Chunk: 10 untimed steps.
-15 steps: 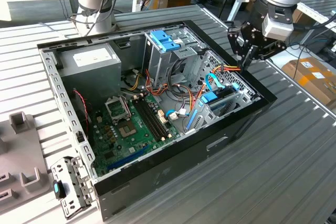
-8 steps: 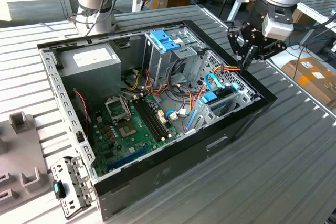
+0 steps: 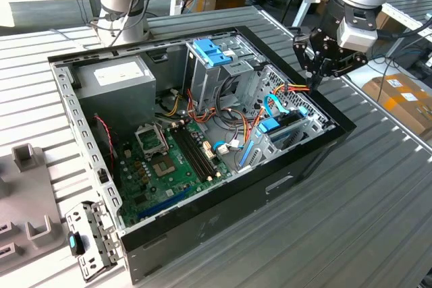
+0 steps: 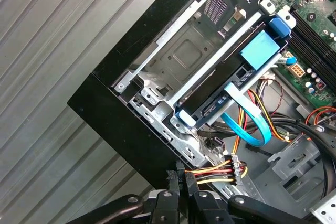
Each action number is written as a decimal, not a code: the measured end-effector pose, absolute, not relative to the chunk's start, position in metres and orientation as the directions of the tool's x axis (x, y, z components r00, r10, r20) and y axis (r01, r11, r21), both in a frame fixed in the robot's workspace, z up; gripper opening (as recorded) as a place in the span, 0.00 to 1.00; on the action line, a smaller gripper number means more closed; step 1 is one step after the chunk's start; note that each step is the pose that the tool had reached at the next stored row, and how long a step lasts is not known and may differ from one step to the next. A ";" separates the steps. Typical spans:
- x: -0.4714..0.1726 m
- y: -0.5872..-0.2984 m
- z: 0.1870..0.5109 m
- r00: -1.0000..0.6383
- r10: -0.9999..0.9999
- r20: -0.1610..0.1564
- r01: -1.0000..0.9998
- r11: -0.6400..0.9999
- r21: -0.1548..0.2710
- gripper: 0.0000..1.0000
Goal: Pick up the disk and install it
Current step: 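Insert the second disk wire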
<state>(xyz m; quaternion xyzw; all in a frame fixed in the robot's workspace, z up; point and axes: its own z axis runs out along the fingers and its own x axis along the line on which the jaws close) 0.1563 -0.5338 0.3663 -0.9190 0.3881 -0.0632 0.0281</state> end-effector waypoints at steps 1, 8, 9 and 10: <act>0.156 -0.534 0.366 0.691 -0.717 0.094 -0.710 -0.697 -0.101 0.16; 0.156 -0.534 0.369 0.691 -0.717 0.095 -0.710 -0.697 -0.100 0.16; 0.156 -0.534 0.370 0.691 -0.717 0.095 -0.710 -0.697 -0.100 0.16; 0.156 -0.534 0.371 0.691 -0.717 0.095 -0.710 -0.697 -0.100 0.16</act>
